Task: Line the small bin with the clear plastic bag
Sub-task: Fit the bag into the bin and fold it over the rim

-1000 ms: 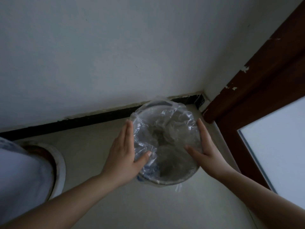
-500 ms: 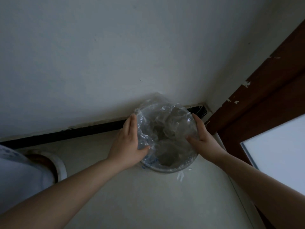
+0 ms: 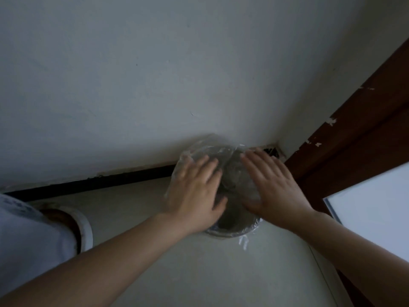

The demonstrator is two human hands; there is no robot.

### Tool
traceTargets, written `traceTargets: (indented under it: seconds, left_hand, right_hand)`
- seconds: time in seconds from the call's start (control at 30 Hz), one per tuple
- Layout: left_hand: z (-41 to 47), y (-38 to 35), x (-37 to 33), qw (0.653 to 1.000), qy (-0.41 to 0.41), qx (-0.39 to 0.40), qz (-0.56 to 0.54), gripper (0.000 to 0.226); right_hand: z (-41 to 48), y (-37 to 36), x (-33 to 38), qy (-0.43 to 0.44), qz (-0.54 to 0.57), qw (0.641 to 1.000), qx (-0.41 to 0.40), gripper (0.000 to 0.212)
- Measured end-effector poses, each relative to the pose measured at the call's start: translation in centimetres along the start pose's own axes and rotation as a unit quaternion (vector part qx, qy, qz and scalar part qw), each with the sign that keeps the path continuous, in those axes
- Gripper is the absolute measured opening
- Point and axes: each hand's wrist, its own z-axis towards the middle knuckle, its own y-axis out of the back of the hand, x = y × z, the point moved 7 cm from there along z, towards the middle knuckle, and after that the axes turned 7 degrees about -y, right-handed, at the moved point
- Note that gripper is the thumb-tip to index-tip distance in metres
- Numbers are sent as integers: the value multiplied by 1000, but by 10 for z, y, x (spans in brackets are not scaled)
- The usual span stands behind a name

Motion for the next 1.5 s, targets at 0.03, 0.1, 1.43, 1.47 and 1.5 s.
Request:
traceTargets:
  seconds: [0.03,0.1,1.43,1.47,1.5]
  left_hand:
    - [4,-12,-7,999,2,55,2,79]
    - [7,-39,-7,987,39,154,-1,88]
    - [-1,-44,10,939,-88,332,-11,73]
    - [-6,-34,14,949,-88,303,2,69]
    - [-9,-27,14,955,-93,280,14,66]
  right_hand:
    - [2,-8,7,5,-35,999,26,98]
    - [6,-26,9,-13,-90,993,75,100]
    - [13,16,-20,-3,199,979,-51,49]
    - [16,12,-6,62,108,992,-10,50]
    - [18,2,9,116,25,992,46,52]
